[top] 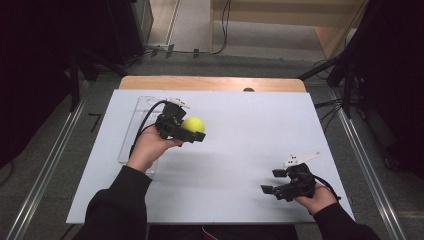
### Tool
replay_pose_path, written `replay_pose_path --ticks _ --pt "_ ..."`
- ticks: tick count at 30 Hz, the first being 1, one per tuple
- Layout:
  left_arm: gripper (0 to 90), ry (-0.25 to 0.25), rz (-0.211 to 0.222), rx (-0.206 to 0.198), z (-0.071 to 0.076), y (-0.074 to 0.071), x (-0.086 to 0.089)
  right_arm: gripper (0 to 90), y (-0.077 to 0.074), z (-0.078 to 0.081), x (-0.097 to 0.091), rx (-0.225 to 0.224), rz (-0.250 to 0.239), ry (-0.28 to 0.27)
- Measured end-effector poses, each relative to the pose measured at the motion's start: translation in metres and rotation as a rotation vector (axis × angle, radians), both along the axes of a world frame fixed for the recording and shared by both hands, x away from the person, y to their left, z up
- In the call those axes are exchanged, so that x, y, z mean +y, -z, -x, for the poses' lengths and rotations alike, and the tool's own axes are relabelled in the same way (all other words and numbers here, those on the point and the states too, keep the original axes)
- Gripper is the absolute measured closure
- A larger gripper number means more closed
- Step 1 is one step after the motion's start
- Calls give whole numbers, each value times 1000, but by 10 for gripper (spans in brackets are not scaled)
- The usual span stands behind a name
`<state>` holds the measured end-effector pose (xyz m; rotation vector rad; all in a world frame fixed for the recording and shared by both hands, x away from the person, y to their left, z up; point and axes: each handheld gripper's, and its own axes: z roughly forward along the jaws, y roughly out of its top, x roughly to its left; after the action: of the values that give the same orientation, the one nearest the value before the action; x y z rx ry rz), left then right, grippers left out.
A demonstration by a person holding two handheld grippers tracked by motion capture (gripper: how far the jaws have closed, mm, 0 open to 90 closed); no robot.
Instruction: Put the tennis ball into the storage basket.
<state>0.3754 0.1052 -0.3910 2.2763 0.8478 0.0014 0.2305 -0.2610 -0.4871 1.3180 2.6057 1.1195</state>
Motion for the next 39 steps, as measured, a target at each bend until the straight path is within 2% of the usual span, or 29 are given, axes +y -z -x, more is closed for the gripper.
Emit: replay_pose_path --ticks 39 --pt "255 -91 -21 -5 -5 -6 37 182 -1 -2 3 -3 -3 -15"
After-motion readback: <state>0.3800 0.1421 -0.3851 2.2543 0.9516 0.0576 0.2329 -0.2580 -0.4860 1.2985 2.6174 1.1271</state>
